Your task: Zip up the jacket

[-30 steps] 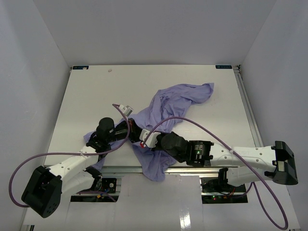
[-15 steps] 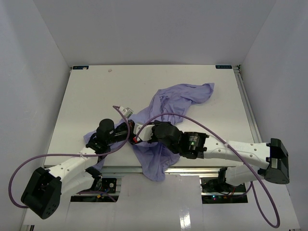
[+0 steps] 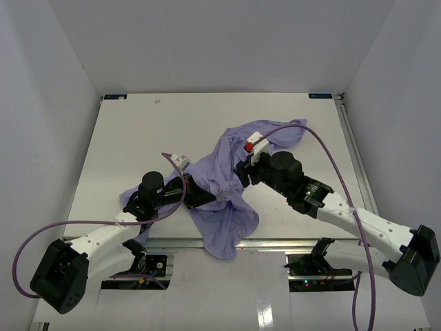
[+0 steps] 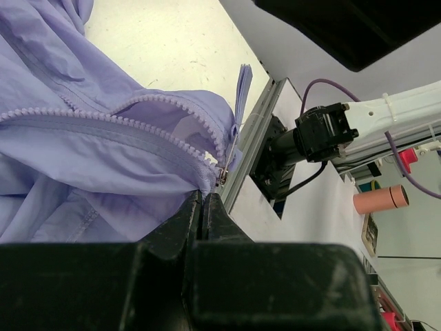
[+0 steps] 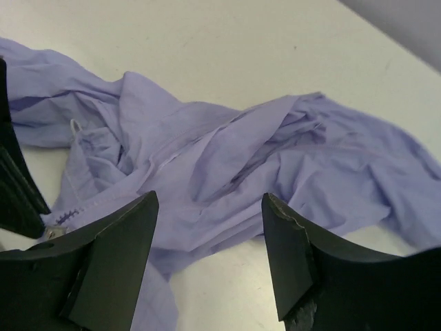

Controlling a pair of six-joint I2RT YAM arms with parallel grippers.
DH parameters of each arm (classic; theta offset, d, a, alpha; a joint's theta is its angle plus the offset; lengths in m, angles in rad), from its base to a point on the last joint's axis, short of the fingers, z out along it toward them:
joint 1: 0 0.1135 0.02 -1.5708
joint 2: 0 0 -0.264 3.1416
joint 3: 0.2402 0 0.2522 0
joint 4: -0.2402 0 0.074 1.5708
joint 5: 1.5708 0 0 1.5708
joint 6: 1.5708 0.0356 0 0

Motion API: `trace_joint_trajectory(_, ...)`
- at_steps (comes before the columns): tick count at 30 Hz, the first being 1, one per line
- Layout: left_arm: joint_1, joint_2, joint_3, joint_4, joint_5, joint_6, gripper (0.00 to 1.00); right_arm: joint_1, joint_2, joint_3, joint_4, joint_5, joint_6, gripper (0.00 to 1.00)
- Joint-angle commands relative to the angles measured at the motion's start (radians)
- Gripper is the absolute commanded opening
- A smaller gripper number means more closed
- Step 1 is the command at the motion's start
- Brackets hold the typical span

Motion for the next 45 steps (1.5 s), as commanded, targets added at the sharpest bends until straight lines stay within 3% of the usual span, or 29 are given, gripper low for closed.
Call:
trace_joint_trajectory(1, 0.002, -0.015, -0.005, 0.018, 0.003, -0.006, 0.0, -0.018, -0.143, -0.146, 0.239, -0.204, 0.297, 0.68)
trace_joint_trajectory(7, 0.003, -0.012, -0.001, 0.02, -0.005, -0.017, 0.0, -0.019, -0.322, -0.358, 0.432, -0.211, 0.411, 0.76)
trace_joint_trajectory(18, 0.003, 0.007, 0.0, 0.063, 0.001, -0.045, 0.0, -0.017, -0.283, -0.449, 0.56, -0.147, 0.509, 0.8)
trace_joint_trajectory(27, 0.003, 0.012, 0.001, 0.07, 0.006, -0.047, 0.0, 0.008, -0.205, -0.453, 0.604, -0.112, 0.558, 0.76)
trace_joint_trajectory(45, 0.003, 0.031, -0.007, 0.086, 0.011, -0.046, 0.0, 0.132, -0.091, -0.398, 0.675, -0.039, 0.416, 0.69)
